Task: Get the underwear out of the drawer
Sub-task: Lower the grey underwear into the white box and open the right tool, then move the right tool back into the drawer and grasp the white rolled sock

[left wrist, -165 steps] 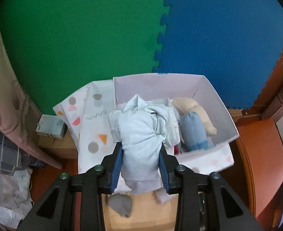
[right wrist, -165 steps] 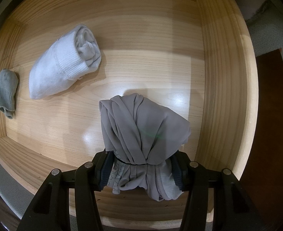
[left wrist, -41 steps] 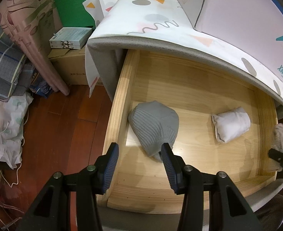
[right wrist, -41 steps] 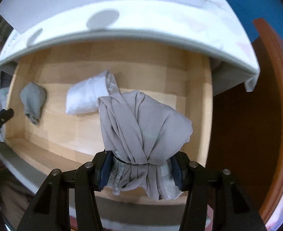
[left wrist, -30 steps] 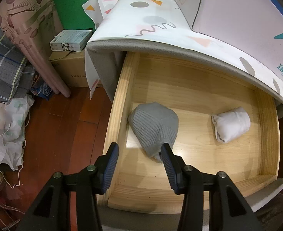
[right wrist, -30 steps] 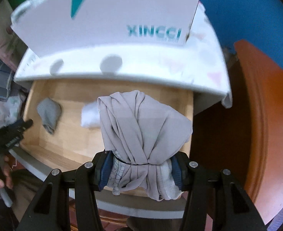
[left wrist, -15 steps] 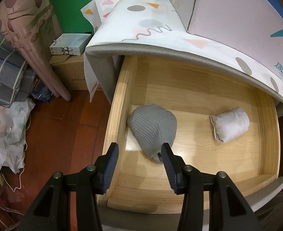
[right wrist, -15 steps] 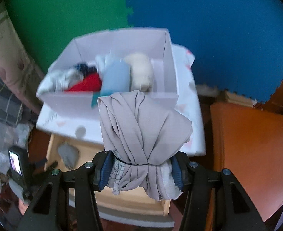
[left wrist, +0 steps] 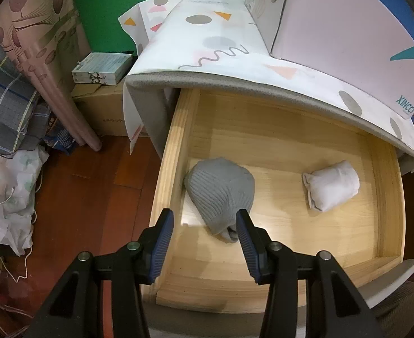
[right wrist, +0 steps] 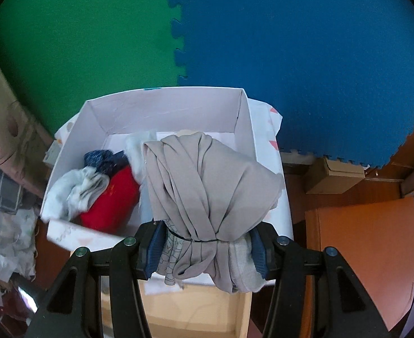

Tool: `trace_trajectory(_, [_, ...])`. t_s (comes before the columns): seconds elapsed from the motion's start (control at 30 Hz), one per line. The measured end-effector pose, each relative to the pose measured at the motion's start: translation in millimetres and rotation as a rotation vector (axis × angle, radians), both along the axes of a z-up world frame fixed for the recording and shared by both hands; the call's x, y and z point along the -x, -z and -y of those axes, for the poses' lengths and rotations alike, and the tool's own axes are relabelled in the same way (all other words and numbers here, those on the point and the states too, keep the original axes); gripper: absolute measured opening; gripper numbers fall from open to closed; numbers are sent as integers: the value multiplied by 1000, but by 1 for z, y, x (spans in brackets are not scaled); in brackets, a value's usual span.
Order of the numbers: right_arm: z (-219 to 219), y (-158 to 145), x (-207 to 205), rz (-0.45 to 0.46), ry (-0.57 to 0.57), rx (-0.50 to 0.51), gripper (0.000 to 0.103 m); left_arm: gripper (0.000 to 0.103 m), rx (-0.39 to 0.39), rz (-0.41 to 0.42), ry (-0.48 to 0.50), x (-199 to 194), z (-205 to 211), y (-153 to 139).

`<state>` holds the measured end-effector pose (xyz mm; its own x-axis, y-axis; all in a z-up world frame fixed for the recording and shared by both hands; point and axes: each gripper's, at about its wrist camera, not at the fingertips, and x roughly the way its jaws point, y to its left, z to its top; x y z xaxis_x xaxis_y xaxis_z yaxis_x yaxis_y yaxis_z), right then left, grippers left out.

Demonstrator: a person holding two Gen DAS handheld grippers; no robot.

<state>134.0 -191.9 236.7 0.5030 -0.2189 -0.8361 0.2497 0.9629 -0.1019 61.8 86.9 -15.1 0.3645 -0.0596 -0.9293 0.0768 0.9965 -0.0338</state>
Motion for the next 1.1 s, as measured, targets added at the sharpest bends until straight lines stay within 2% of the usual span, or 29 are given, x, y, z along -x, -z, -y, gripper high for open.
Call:
trace_trajectory(0.27, [9, 29, -41, -62, 30, -11, 50, 47, 8, -10, 1, -2, 1, 1])
trace_trajectory(0.4, [11, 44, -56, -113, 35, -23, 52, 47, 5, -14, 6, -3, 2, 3])
trace_trajectory(0.5, [12, 47, -57, -116, 47, -24, 57, 47, 12, -19, 1, -3, 1, 4])
trace_trajectory(0.63, [8, 35, -46, -87, 32, -23, 72, 47, 9, -20, 0, -3, 2, 4])
trace_trajectory(0.7, [5, 26, -38, -77, 17, -15, 76, 47, 3, -25, 4, -3, 3, 5])
trace_trajectory(0.9, [-13, 5, 1, -66, -43, -12, 77, 47, -4, -45, -2, -3, 1, 8])
trace_trajectory(1.1, [-30, 13, 49, -89, -105, -32, 77, 47, -20, -43, -7, -3, 1, 9])
